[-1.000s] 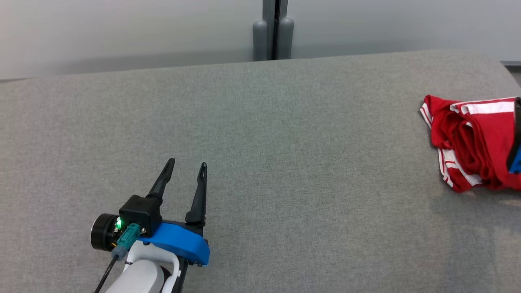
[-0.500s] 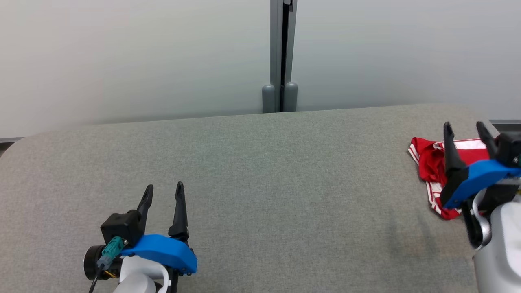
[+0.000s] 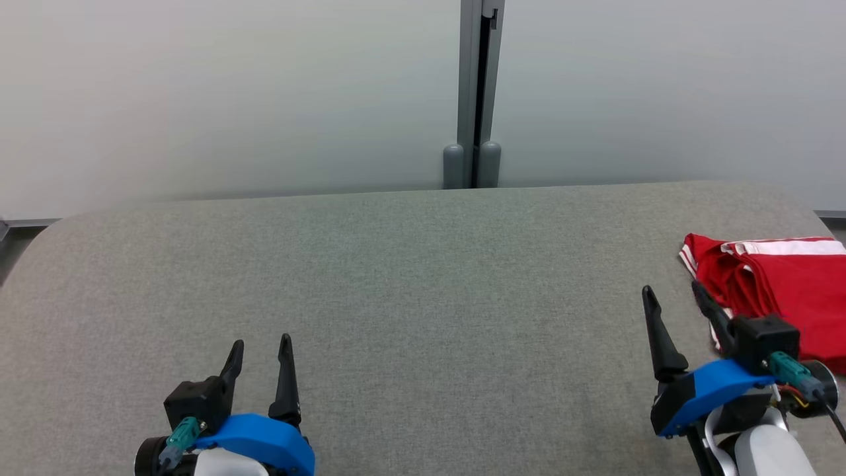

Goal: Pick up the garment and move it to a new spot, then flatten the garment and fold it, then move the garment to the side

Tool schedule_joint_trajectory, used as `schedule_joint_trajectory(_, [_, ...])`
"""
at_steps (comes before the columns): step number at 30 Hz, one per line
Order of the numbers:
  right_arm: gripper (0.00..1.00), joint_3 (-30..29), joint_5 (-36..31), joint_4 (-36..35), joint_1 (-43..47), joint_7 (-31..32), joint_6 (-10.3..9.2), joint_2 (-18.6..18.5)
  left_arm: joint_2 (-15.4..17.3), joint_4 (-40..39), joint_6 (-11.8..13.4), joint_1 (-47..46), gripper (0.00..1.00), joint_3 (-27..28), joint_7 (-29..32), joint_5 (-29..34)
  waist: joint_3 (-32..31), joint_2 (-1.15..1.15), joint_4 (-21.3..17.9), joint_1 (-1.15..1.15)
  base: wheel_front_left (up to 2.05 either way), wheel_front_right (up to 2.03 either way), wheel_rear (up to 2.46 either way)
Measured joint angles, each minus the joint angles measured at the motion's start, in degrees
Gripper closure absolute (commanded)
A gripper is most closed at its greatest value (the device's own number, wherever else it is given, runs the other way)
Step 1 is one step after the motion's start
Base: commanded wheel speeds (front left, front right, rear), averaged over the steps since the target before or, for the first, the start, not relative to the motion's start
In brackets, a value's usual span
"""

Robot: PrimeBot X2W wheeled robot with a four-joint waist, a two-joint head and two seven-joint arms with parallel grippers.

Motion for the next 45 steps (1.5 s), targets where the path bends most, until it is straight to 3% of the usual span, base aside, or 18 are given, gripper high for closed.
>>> schedule_joint_trajectory(16, [0.00, 0.6, 6.7, -0.7, 6.8, -3.5, 0.00, 0.3, -0.5, -1.0, 0.4, 2.6, 0.00, 1.4, 0.0, 2.8, -0.2, 0.01, 2.5, 0.00, 0.00, 0.00, 0.00])
schedule_joint_trajectory(33, [0.00, 1.1, 7.3, 0.7, 7.1, -4.1, 0.00, 0.3, -0.4, -1.1, 1.0, 3.3, 0.00, 1.6, 0.2, 2.6, -0.4, 0.01, 2.9, 0.00, 0.00, 0.00, 0.00])
schedule_joint_trajectory(34, [1.00, 1.1, 7.3, 1.0, 7.2, -4.0, 0.00, 0.3, -0.5, -0.9, 1.0, 3.4, 1.00, 1.6, 0.2, 2.6, -0.4, 0.01, 2.9, 0.01, 0.00, 0.00, 0.00])
schedule_joint_trajectory(39, [1.00, 1.0, 7.6, 3.5, 7.9, -3.5, 0.00, 0.7, -1.2, 1.0, 0.9, 6.0, 1.00, 1.2, 0.4, 2.1, -0.4, 0.01, 2.9, 0.00, 0.00, 0.00, 0.00])
schedule_joint_trajectory(45, [1.00, 0.4, 14.2, 3.8, 8.1, -2.2, 0.00, 0.8, -2.3, 0.7, -0.6, 6.2, 1.00, 3.5, 2.2, -2.6, -0.2, 0.01, 2.8, 0.00, 0.00, 0.00, 0.00])
